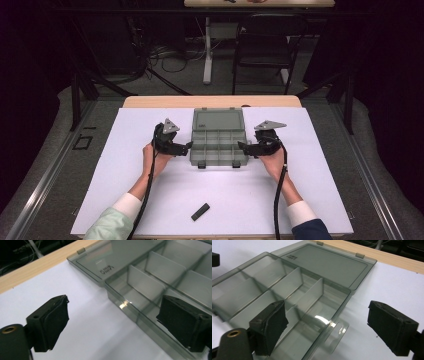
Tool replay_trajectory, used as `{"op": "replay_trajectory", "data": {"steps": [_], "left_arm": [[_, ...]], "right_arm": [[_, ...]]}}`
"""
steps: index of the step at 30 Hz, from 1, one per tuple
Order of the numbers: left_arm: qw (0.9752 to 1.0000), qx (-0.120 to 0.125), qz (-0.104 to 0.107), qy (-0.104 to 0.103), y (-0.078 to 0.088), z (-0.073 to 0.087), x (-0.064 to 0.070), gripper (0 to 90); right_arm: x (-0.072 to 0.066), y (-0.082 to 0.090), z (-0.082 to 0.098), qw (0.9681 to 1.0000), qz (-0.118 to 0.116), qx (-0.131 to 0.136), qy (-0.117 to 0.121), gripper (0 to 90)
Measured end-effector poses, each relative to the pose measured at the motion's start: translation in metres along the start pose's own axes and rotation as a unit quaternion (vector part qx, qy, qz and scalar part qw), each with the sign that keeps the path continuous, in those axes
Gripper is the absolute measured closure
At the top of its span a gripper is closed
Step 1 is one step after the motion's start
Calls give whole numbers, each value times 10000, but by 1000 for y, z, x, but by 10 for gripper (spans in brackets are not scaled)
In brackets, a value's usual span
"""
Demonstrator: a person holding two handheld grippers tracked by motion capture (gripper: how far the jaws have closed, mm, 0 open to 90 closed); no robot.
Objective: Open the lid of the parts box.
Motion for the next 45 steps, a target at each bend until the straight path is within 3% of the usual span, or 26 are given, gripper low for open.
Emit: {"op": "replay_trajectory", "data": {"steps": [11,19,27,36,45], "left_arm": [[9997,-10,222,65,20,20,13,13],[9995,-65,269,-149,35,30,31,0],[9990,2,355,-288,48,32,49,0],[9978,-85,431,-503,50,32,67,0],[9975,-98,487,-496,58,36,77,0]], "right_arm": [[-17,24,19,9994,-201,-21,265,76],[-27,39,33,9989,-321,-84,325,46],[-39,49,48,9980,-436,-122,445,10],[-48,59,59,9973,-473,-104,561,0],[-54,68,69,9963,-554,-112,650,0]]}}
Point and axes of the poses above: each handheld gripper's, and its own axes: y roughly backward along the jaws, z roughly out of its underside, x roughly to its right, the point moved 2 cm from there along -y, roughly forward along the jaws, and after that the axes turned 13 degrees about -y, right-handed, at the moved point
